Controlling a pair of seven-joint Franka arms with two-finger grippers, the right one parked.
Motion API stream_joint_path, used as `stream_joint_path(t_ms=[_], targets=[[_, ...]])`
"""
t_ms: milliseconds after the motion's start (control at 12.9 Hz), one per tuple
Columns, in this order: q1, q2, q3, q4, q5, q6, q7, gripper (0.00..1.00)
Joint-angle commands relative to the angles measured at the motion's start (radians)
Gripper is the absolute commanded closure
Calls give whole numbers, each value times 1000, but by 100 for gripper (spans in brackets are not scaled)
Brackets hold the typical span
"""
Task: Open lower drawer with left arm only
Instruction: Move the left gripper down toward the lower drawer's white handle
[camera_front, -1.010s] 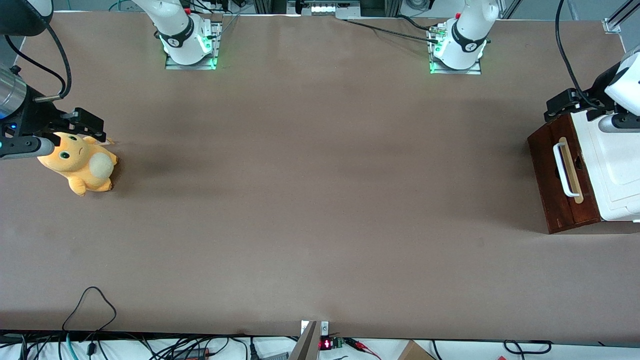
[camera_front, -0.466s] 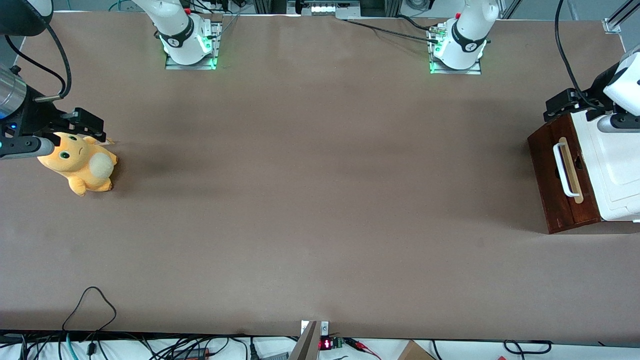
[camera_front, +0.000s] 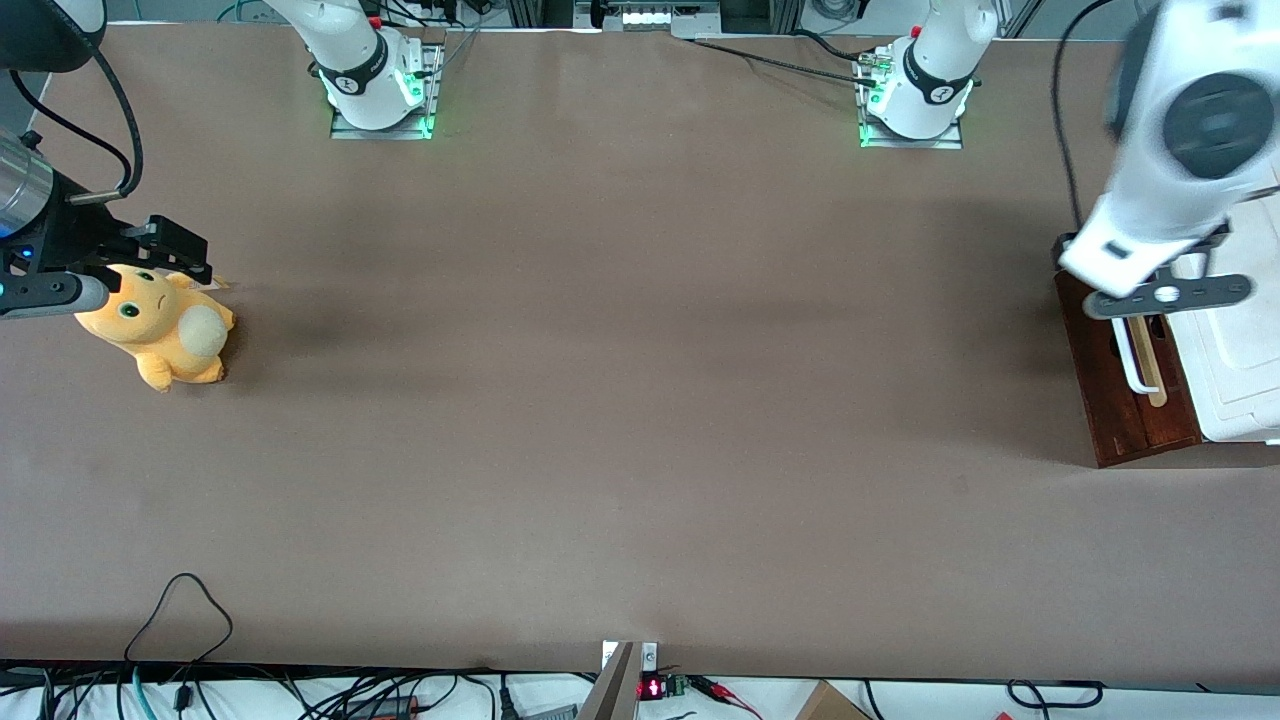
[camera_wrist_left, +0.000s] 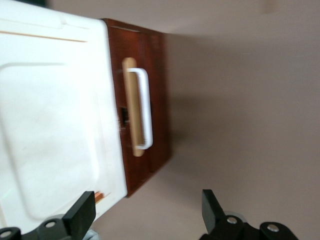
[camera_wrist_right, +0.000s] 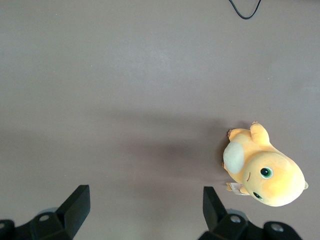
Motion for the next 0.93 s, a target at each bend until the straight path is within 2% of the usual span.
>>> stream_joint_path(t_ms=[0,155,311,621,777,854], targets=[[19,22,-112,-98,194,-41,-192,7],[30,76,-187,-163,339,-97,-358,7],[28,106,-211,-241,458,-101,-405,7],[30,234,-211,-309,656,-135,-524,12],[34,298,-209,-309,716,-156,-560,14],[43,342,-209,-307,771,-176,-581,14]])
